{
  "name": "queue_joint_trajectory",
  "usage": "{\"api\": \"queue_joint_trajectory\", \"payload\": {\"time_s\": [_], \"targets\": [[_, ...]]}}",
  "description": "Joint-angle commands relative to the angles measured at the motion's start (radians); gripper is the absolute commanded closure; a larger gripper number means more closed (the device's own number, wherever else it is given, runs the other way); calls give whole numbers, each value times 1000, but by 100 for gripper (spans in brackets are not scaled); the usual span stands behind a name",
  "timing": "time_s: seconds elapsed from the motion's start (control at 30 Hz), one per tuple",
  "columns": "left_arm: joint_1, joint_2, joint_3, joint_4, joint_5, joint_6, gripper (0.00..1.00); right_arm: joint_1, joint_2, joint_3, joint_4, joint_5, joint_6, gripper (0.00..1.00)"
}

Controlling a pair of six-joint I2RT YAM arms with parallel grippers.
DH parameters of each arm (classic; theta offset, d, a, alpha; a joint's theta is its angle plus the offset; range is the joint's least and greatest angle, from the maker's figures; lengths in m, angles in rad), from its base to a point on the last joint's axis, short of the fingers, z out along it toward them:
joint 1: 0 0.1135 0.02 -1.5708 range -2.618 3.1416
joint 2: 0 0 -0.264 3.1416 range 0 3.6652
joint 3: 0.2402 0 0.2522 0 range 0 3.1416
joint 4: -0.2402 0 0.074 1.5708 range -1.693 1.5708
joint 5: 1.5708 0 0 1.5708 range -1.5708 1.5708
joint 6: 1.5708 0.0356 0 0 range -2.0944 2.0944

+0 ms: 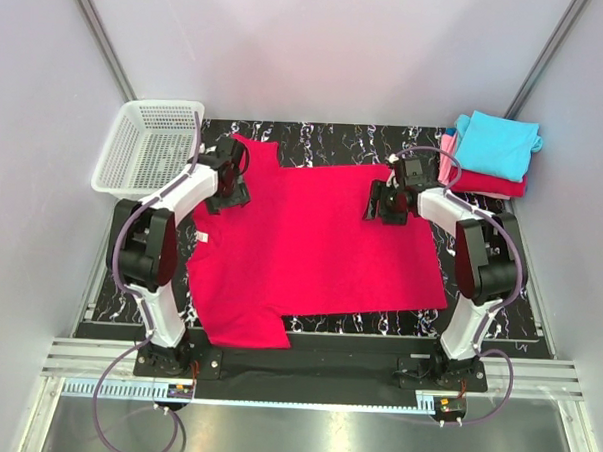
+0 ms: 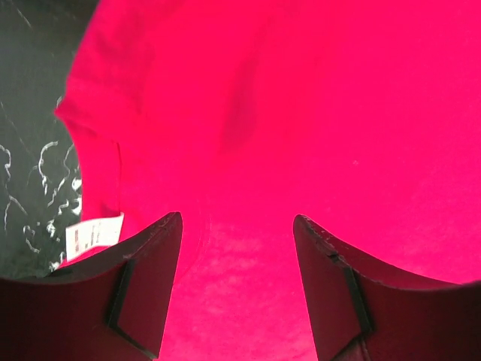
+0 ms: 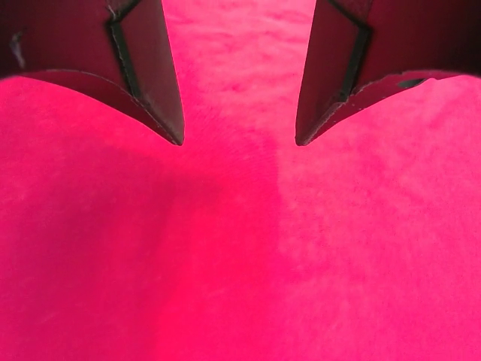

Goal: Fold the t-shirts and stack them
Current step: Flatten the tshirt out

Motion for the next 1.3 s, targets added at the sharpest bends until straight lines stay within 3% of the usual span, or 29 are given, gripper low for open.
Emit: {"api": "queue_joint_trajectory", "payload": {"time_s": [0.0,0.43,0.7,0.97,1.27], "targets": [[-11,30,48,-45,-3,-11,35,17,-3,68,-71,21,9,32],[-13,251,200,-136,3,-9,36,21,184,234,-219,148,-8,30],[-10,367,354,-211,-15,9,35,15,319,430,-337,212,-44,29],[18,495,614,-286,5,20,35,-11,451,610,-415,228,-48,29],[67,682,928,-318,77,38,35,-46,508,679,-427,235,-21,29]]}}
